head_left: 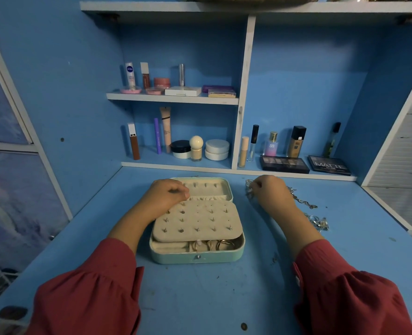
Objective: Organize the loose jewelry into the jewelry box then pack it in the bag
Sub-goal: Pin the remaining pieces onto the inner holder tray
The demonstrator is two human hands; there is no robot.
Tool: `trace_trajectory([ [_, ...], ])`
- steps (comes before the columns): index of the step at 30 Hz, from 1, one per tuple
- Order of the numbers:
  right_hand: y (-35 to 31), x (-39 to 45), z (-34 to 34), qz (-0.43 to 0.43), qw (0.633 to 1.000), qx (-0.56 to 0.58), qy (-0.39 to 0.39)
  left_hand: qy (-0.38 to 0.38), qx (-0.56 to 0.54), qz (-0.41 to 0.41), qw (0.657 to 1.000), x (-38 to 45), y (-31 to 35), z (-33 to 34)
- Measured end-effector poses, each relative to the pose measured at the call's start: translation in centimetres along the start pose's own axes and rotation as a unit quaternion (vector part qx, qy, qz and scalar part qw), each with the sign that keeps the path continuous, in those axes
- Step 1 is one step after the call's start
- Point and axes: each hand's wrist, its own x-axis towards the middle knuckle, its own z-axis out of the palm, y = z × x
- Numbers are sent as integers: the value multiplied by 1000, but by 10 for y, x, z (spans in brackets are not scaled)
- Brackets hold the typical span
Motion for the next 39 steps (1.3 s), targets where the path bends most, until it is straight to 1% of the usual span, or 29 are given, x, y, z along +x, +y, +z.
trace_trajectory([
  [3,-2,-3,-4,15,991,127,24,-2,4,4,1000,0,0,0],
  [6,-10,-3,-9,52,963,264,18,6,15,-8,1000,1,-1,0],
  [9,-17,-2,-15,46,931,363,10,-2,4,-3,1000,-1,2,0],
  [11,-25,-3,-23,30,918,396,6,3,5,0,1000,-2,4,-2],
  [13,-32,-5,-32,5,913,407,13,28,3,8,1000,1,10,-6],
  [15,-38,-6,-39,-22,913,407,16,40,-27,36,998,4,24,-9],
  [18,-48,-10,-43,-49,910,413,3,9,-83,72,994,8,54,-4],
  [21,-56,-15,-37,-45,899,435,-6,-28,-133,54,989,14,74,8],
  [23,-59,-18,-32,-34,899,436,-4,-30,-147,37,988,16,79,17],
  [27,-57,-21,-26,-30,902,430,-16,-1,-150,17,988,14,78,28],
  [30,-55,-19,-22,-23,906,422,-26,30,-125,18,992,13,76,32],
  [32,-54,-18,-21,-8,905,421,-56,55,-129,22,990,12,77,31],
  [34,-54,-19,-21,-4,907,407,-102,71,-155,19,985,12,80,27],
  [36,-54,-23,-23,-30,913,384,-133,76,-173,10,982,12,82,23],
  [39,-55,-27,-23,-67,905,397,-137,79,-192,-8,978,12,81,17],
])
